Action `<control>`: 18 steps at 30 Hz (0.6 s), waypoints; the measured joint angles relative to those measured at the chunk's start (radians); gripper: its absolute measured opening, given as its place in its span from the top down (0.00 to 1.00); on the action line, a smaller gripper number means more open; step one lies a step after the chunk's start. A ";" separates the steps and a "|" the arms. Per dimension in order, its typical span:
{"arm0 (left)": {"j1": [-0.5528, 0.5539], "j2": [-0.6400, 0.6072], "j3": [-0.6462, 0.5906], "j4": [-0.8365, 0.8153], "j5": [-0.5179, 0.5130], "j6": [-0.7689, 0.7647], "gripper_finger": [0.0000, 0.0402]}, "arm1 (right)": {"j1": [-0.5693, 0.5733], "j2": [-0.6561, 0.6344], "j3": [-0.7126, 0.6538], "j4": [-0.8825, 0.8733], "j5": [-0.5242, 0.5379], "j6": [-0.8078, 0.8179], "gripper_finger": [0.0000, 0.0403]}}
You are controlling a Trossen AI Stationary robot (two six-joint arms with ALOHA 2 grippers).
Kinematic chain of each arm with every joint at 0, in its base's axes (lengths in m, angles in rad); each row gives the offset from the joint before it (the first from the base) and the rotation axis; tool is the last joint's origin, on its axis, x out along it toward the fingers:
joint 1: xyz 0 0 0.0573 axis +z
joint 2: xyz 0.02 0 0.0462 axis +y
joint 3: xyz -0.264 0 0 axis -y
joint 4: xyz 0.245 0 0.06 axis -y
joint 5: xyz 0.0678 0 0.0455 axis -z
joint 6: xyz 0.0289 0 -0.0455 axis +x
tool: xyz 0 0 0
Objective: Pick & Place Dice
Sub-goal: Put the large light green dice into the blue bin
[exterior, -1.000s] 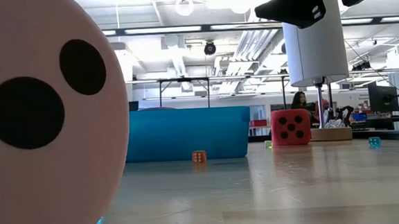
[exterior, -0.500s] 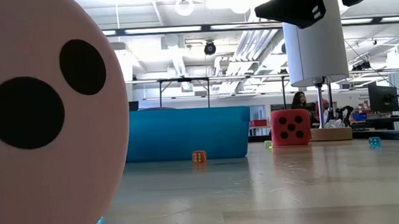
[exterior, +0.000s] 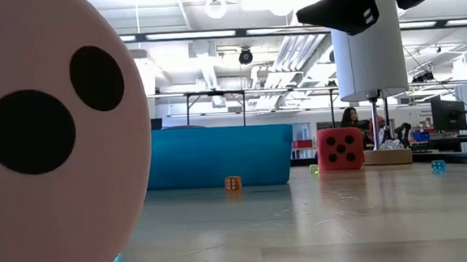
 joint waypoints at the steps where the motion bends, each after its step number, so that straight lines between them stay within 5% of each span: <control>1: 0.006 0.000 0.000 0.000 0.014 0.017 0.00 | -0.002 0.000 0.000 0.000 0.000 0.000 0.01; 18: 0.131 -0.250 0.000 -0.004 -0.029 0.296 0.00 | -0.005 0.000 0.000 0.000 -0.001 0.001 0.01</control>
